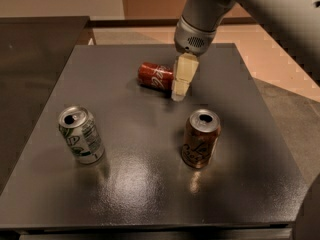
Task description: Place coke can upright
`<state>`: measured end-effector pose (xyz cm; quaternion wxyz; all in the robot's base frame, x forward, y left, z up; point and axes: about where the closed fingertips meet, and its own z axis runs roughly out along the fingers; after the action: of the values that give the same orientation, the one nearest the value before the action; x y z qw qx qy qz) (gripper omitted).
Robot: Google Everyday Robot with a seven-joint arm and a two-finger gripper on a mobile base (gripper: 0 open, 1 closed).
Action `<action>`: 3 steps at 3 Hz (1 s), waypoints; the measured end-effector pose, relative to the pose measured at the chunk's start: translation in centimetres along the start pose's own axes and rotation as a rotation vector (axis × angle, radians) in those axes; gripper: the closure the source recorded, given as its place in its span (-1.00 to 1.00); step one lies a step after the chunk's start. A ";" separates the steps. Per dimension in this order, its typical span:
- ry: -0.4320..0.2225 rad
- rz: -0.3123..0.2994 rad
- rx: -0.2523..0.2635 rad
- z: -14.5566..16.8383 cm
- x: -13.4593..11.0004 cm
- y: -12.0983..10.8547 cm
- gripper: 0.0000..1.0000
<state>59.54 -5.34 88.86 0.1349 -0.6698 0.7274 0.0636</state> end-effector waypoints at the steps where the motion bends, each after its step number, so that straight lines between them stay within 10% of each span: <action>1: 0.033 0.032 -0.021 1.6 -1.5 -0.2 -1.00; 3: 0.106 0.195 0.037 2.8 -1.7 -1.5 -1.00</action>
Offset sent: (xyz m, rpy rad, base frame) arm 0.0159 0.0352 -0.0228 -0.1168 0.0499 -0.1843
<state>61.43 -3.07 86.76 0.1016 -0.5955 0.7964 0.0276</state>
